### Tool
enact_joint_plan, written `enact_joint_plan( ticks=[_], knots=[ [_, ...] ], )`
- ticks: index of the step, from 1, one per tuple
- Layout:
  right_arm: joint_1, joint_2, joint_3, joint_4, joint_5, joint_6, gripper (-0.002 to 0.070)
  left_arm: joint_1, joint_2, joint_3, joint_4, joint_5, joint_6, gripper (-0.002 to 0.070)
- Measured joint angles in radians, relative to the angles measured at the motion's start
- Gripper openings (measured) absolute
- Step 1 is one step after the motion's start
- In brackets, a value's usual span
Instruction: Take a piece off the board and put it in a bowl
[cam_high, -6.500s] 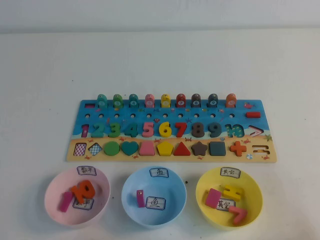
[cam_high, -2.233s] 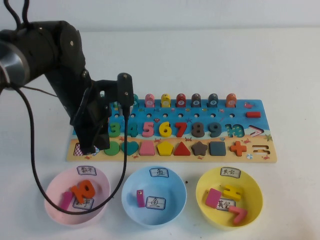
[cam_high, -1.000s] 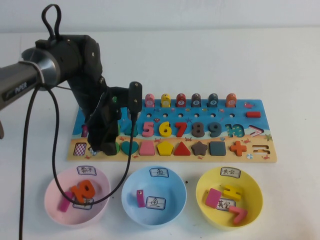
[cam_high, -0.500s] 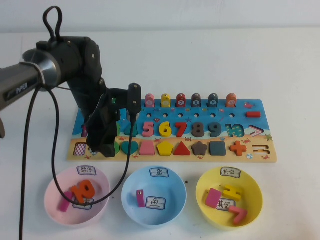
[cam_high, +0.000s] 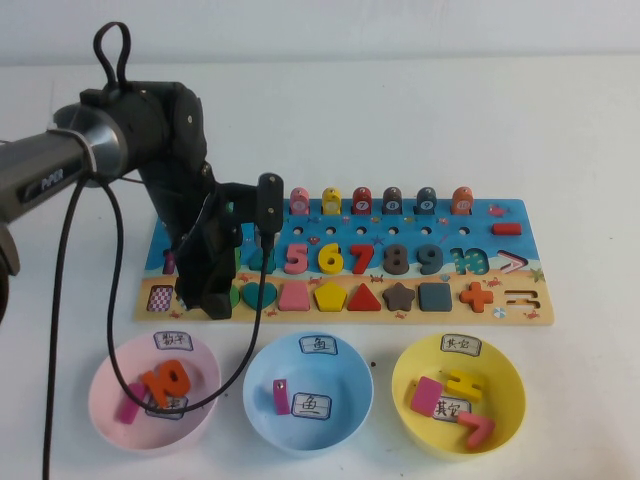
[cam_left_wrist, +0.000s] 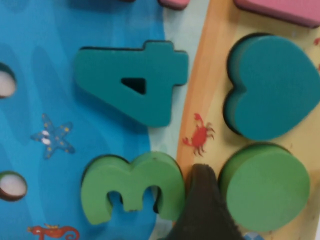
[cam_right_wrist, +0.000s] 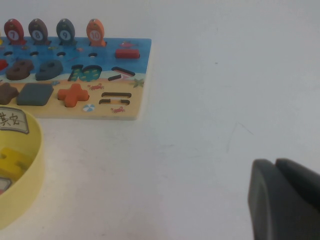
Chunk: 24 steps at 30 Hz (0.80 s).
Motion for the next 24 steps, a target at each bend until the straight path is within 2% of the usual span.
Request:
enact_joint_plan(
  ticks=[24],
  knots=[
    [0.000, 0.000, 0.000, 0.000, 0.000, 0.000, -0.0017, 0.000, 0.004, -0.003, 0.004, -0.002, 0.022, 0.0440]
  ],
)
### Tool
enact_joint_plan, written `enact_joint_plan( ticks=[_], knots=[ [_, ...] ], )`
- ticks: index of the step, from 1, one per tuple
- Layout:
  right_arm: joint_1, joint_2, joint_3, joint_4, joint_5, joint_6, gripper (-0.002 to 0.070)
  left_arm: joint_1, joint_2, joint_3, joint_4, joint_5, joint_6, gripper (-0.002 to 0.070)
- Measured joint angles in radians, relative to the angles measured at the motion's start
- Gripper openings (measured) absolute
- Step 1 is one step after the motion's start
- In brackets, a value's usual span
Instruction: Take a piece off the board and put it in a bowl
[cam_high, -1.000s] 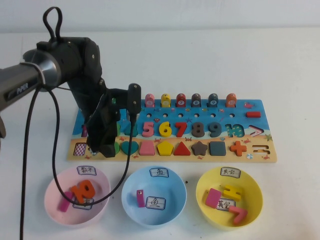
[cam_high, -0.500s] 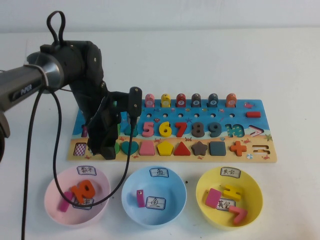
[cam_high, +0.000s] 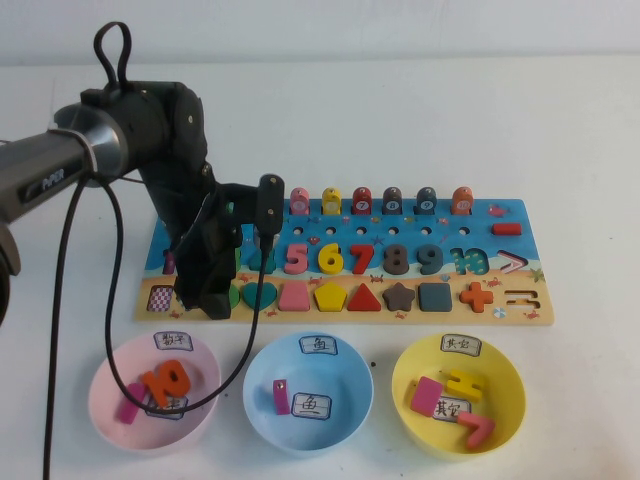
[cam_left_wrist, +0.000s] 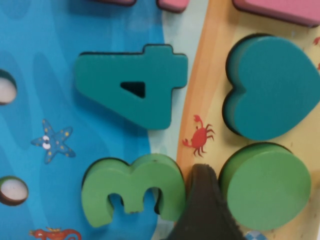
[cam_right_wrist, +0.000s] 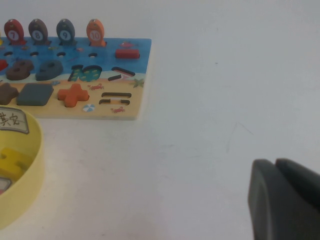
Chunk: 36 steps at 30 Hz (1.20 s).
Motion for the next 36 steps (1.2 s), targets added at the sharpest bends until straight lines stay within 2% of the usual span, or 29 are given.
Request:
enact_joint_plan(
  ticks=[20, 33, 36],
  knots=[
    [0.000, 0.000, 0.000, 0.000, 0.000, 0.000, -0.0017, 0.000, 0.000, 0.000, 0.000, 0.000, 0.007, 0.0435],
    [0.000, 0.000, 0.000, 0.000, 0.000, 0.000, -0.0017, 0.000, 0.000, 0.000, 0.002, -0.008, 0.008, 0.0281],
    [0.000, 0.000, 0.000, 0.000, 0.000, 0.000, -0.0017, 0.000, 0.000, 0.000, 0.002, -0.003, 0.008, 0.0281]
  ],
)
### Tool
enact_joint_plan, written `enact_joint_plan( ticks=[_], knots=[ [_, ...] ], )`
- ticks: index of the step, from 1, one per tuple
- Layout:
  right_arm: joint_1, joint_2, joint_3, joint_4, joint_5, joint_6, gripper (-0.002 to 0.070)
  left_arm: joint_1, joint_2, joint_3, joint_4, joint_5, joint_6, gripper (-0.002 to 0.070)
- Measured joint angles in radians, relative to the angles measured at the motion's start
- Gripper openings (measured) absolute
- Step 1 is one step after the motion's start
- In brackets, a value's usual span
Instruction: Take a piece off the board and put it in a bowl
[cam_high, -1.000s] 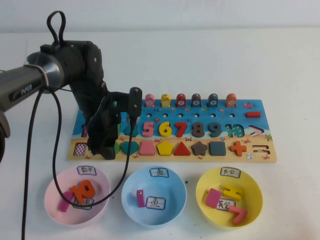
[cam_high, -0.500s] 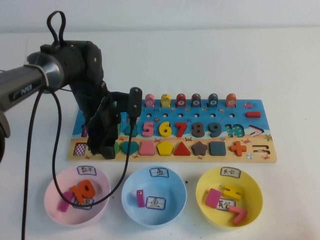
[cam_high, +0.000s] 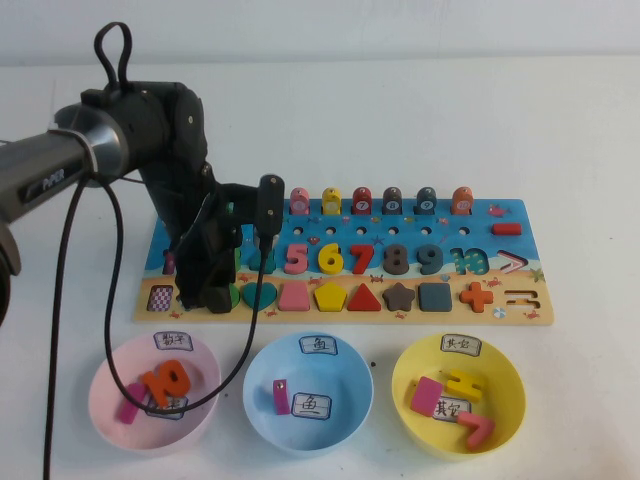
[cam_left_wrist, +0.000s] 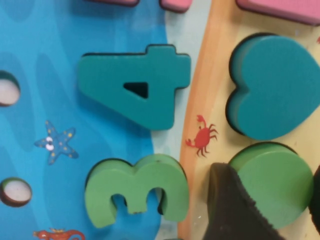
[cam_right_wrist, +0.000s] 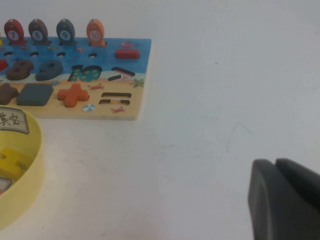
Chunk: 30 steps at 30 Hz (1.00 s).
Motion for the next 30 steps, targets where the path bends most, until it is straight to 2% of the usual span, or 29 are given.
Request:
enact_joint_plan(
  ticks=[22, 25, 30],
  knots=[
    [0.000, 0.000, 0.000, 0.000, -0.002, 0.000, -0.0017, 0.000, -0.077, 0.000, 0.002, 0.026, -0.016, 0.0281],
    [0.000, 0.000, 0.000, 0.000, -0.002, 0.000, -0.0017, 0.000, -0.106, 0.000, 0.002, 0.039, -0.098, 0.0281],
    [0.000, 0.000, 0.000, 0.000, -0.002, 0.000, -0.0017, -0.004, -0.184, 0.000, 0.000, 0.055, -0.320, 0.0281]
  ],
)
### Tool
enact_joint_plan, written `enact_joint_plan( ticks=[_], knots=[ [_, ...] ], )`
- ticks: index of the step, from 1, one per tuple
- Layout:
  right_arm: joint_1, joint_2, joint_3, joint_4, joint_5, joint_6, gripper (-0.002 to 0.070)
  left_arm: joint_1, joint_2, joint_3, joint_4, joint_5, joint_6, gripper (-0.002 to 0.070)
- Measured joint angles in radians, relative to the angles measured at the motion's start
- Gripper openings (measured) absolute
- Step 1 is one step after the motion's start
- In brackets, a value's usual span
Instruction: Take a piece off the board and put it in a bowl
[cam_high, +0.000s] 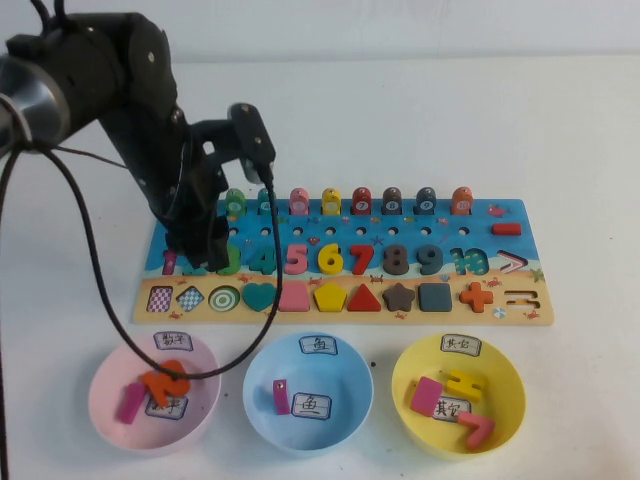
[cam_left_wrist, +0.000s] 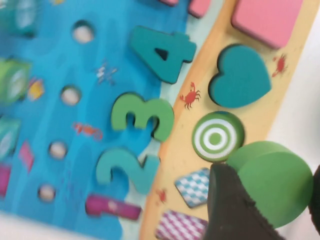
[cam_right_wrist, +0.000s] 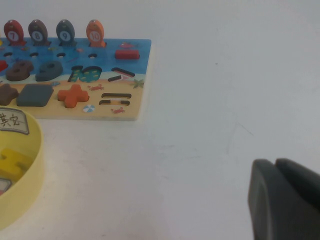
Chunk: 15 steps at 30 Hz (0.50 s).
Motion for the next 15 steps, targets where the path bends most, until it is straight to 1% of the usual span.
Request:
enact_joint_plan(
  ticks=[3, 7, 11, 15],
  knots=[
    [0.000, 0.000, 0.000, 0.000, 0.000, 0.000, -0.0017, -0.020, -0.067, 0.000, 0.000, 0.004, -0.149, 0.0281],
    [0.000, 0.000, 0.000, 0.000, 0.000, 0.000, -0.0017, -0.084, -0.156, 0.000, 0.000, 0.012, -0.331, 0.0281],
    [0.000, 0.000, 0.000, 0.000, 0.000, 0.000, -0.0017, -0.181, -0.211, 0.000, -0.002, 0.019, -0.498, 0.0281],
    [0.000, 0.000, 0.000, 0.000, 0.000, 0.000, -0.0017, -0.313, -0.218, 0.000, -0.002, 0.021, -0.586, 0.0281]
  ],
)
